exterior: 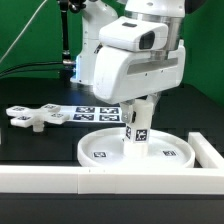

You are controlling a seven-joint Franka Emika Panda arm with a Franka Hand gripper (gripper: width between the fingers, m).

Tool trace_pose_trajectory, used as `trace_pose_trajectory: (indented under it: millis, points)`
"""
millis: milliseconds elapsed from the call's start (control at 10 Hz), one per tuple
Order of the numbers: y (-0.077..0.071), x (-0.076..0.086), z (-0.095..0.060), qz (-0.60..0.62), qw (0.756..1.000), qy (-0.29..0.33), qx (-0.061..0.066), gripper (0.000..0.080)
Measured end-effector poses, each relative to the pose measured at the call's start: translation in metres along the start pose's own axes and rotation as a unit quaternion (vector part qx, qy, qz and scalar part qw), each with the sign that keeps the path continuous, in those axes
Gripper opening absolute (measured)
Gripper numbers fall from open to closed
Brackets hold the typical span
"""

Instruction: Assemble round table

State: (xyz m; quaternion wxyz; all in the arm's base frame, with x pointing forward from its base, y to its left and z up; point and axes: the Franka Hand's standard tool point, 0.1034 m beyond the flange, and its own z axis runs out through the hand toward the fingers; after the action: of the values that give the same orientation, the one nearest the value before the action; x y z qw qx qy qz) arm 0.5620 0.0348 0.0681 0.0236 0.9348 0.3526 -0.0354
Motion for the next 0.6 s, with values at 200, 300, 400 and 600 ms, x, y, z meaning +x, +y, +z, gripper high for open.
trace_pose_trajectory:
  millis: [200,300,400,600]
  points:
    - [-0.005,0.0031,-0.0002,0.115,0.993,0.003,0.01,0.0406]
    - [-0.0057,0.0027,-0.0003,0.188,0.982,0.003,0.02,0.0406]
    - [-0.0058,0.0028,-0.0003,0.211,0.977,0.003,0.02,0.0406]
    - [-0.006,0.003,-0.0003,0.26,0.965,0.003,0.021,0.0406]
